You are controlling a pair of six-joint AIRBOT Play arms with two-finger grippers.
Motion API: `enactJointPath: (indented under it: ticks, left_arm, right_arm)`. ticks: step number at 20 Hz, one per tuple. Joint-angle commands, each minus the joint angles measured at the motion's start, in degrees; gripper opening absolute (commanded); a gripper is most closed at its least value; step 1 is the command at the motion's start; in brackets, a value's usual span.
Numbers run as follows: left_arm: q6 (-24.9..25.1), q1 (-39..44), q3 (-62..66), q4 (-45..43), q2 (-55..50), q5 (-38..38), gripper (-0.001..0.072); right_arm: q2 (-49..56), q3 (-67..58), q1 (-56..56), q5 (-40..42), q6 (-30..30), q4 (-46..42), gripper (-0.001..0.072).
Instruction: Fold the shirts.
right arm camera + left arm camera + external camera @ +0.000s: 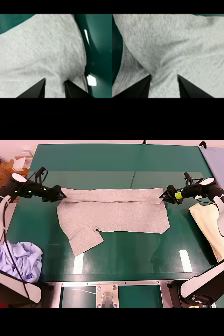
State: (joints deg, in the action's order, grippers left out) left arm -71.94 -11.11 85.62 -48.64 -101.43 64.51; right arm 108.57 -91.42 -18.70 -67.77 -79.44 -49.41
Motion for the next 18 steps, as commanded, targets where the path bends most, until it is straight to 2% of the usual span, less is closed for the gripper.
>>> enactJointPath:
  ticks: [1,3,5,8,10,14,16,18]
  left_arm:
    - [-5.2,-3.8,3.4,-0.5,1.2,12.5,0.0422]
    - [-7.2,-6.7,2.2,-1.6,3.7,18.9,0.0422]
    - [-7.2,-8.4,-5.5,-3.0,9.6,19.5,0.0421]
    - [-6.0,-8.9,-24.3,-5.5,23.0,13.7,0.0422]
    - [-5.6,-8.9,-37.4,-5.7,32.0,9.1,0.0422]
    - [-3.9,-8.1,-54.6,1.2,39.9,-0.7,0.0421]
    - [-3.4,-4.7,-58.4,4.7,39.7,-5.0,0.0421]
    - [-3.5,-0.1,-60.0,6.5,39.6,-11.3,0.0421]
  right_arm:
    - [-1.7,-2.5,-2.5,-8.6,-1.2,-0.6,0.0292]
    - [-5.8,-0.2,-4.6,-12.2,-1.7,-4.2,0.0290]
    - [-12.3,6.8,-6.4,-13.1,-2.5,-8.1,0.0289]
    - [-24.4,22.9,-9.4,-12.3,-2.8,-8.9,0.0289]
    - [-33.5,36.8,-11.7,-8.8,-4.6,-8.9,0.0289]
    - [-46.0,57.3,-12.8,0.9,-5.5,-6.5,0.0296]
    - [-48.0,63.5,-12.7,5.7,-3.3,-1.3,0.0468]
    - [-47.9,67.5,-11.7,10.7,-0.4,4.3,0.0470]
